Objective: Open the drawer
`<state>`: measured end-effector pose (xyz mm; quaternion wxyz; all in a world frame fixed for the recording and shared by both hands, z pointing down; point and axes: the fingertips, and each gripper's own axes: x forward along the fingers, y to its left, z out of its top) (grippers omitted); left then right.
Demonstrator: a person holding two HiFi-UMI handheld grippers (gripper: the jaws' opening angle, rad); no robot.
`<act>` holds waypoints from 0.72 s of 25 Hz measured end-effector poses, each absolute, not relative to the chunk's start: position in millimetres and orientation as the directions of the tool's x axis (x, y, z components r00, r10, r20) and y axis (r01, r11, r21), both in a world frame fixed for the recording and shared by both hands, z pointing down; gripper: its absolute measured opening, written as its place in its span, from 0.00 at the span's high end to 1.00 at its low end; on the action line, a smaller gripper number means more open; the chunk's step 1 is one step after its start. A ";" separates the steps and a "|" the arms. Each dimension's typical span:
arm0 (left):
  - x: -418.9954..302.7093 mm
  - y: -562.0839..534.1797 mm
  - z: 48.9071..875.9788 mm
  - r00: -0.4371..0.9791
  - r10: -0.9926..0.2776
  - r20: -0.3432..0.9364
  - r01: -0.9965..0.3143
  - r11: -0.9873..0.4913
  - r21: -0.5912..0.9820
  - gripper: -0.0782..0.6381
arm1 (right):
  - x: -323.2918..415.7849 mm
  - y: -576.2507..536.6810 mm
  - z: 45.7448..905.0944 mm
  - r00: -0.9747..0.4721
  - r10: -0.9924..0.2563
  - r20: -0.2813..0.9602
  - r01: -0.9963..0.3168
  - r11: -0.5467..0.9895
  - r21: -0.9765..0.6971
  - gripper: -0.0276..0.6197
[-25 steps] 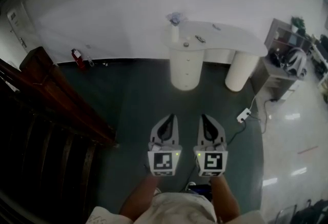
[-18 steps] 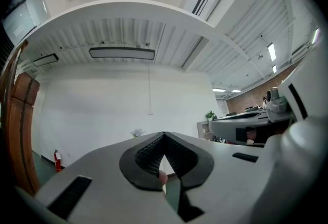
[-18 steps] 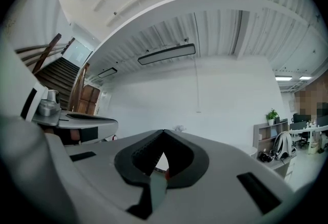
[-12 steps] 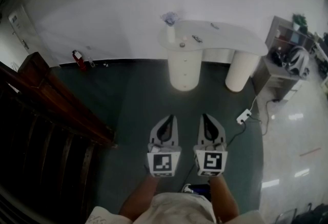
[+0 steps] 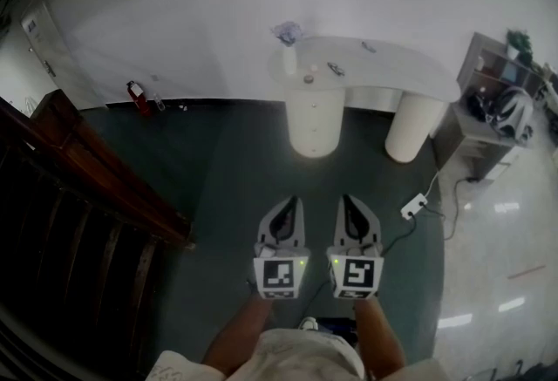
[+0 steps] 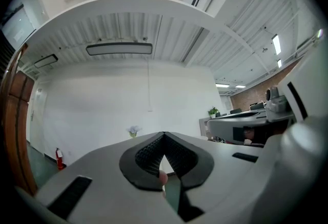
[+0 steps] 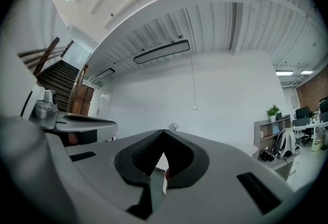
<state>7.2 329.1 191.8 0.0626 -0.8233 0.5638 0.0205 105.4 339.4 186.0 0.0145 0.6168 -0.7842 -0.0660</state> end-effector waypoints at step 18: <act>-77.5 182.6 194.5 0.402 -0.906 -0.135 -0.916 -0.396 -0.073 0.89 | 23.7 192.8 199.1 -0.172 -0.985 -0.017 -0.973 0.167 0.160 0.95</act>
